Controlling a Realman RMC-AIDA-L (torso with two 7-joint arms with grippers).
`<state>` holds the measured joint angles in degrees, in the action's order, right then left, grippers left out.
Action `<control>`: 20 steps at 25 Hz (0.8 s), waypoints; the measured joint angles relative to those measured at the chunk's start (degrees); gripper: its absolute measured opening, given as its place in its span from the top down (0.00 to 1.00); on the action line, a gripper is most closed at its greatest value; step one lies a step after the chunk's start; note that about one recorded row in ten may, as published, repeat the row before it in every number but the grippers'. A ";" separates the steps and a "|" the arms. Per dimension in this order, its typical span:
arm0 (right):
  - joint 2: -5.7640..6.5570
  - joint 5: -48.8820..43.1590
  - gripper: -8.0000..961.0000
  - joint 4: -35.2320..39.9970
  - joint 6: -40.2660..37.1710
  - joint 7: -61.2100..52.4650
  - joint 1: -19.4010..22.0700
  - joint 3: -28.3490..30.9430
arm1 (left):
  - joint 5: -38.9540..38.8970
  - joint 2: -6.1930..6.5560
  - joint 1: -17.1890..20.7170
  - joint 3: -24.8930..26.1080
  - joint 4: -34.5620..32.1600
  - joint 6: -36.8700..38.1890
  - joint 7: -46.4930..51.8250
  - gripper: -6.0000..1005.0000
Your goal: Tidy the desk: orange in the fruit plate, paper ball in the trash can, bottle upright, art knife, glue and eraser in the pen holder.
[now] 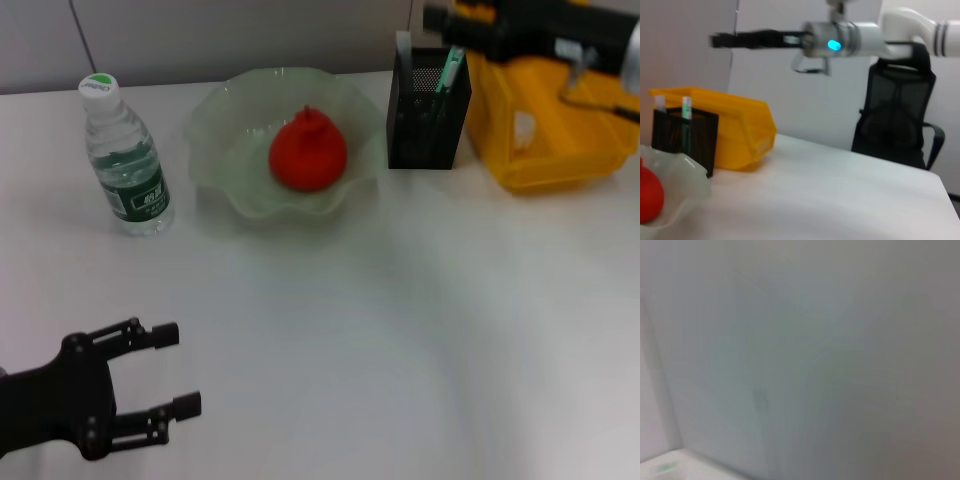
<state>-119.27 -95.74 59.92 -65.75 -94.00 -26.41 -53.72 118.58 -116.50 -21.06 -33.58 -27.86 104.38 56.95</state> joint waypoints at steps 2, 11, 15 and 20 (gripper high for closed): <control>0.00 0.00 0.37 2.59 -6.79 1.19 3.07 -0.16 | -0.02 -0.02 -0.50 0.97 0.13 0.38 1.83 0.19; 0.36 -1.69 0.37 1.31 -28.35 13.67 14.94 1.56 | 0.21 0.56 -1.80 0.69 -0.01 3.28 5.59 0.19; 0.47 -3.06 0.37 -2.01 -29.42 17.18 16.35 1.58 | 0.56 1.04 -2.17 0.42 -0.19 4.02 6.21 0.19; 0.34 -4.96 0.37 -5.55 -30.40 19.13 16.57 1.11 | 0.64 2.33 -3.06 -2.05 -0.85 6.04 8.25 0.19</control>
<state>-118.93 -100.70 54.38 -96.15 -74.87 -9.84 -52.61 119.22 -114.18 -24.12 -35.62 -28.71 110.42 65.21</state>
